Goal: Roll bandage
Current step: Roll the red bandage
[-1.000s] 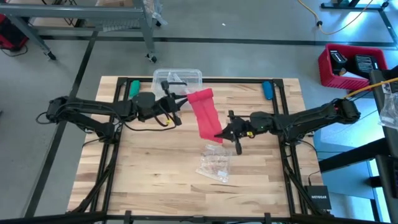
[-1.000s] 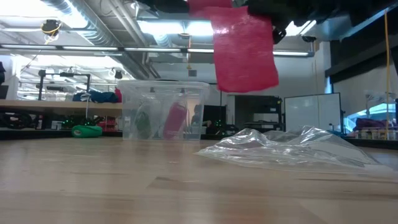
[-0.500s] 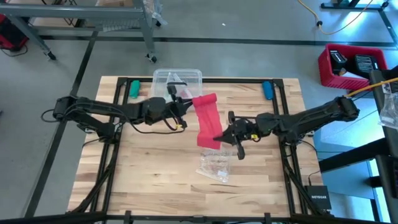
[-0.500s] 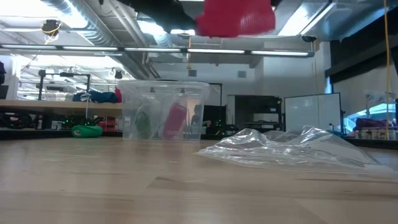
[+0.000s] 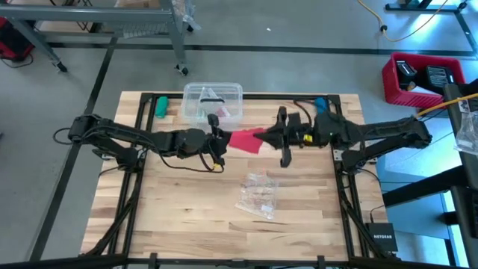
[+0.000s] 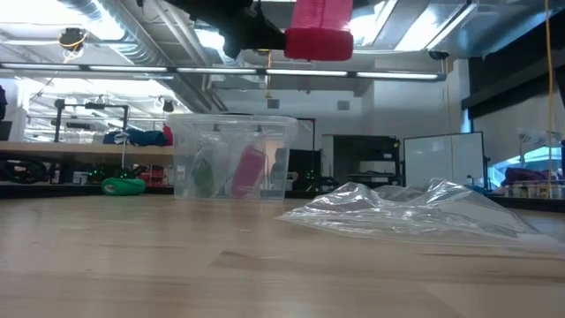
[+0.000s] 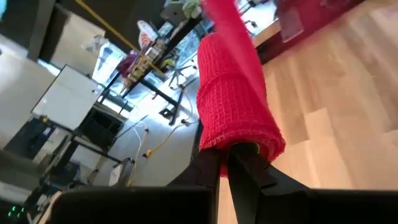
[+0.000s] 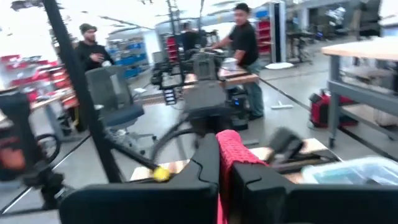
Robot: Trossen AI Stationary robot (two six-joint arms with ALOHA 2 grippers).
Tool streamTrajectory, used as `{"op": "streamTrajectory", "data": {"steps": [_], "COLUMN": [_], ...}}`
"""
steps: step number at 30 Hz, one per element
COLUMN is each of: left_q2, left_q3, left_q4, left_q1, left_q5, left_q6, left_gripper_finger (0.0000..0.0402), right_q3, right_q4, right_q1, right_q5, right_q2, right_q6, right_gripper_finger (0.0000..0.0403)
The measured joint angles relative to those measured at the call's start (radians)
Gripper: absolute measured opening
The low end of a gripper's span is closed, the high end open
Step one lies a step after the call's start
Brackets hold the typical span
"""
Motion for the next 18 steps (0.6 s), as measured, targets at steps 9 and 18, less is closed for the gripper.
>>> {"op": "streamTrajectory", "data": {"steps": [9,18], "left_q2": [0.016,0.016], "left_q3": [0.000,0.000], "left_q4": [-0.003,0.001], "left_q1": [-0.075,-0.145], "left_q5": [-0.001,-0.001], "left_q6": [0.034,0.062], "left_gripper_finger": [0.0013,0.0013], "right_q3": [0.002,0.002], "right_q4": [-0.003,0.007], "right_q1": [-0.123,-0.185], "right_q5": [0.000,0.050], "right_q2": [0.049,0.095], "right_q6": [0.058,0.056], "right_gripper_finger": [0.0014,0.0082]}}
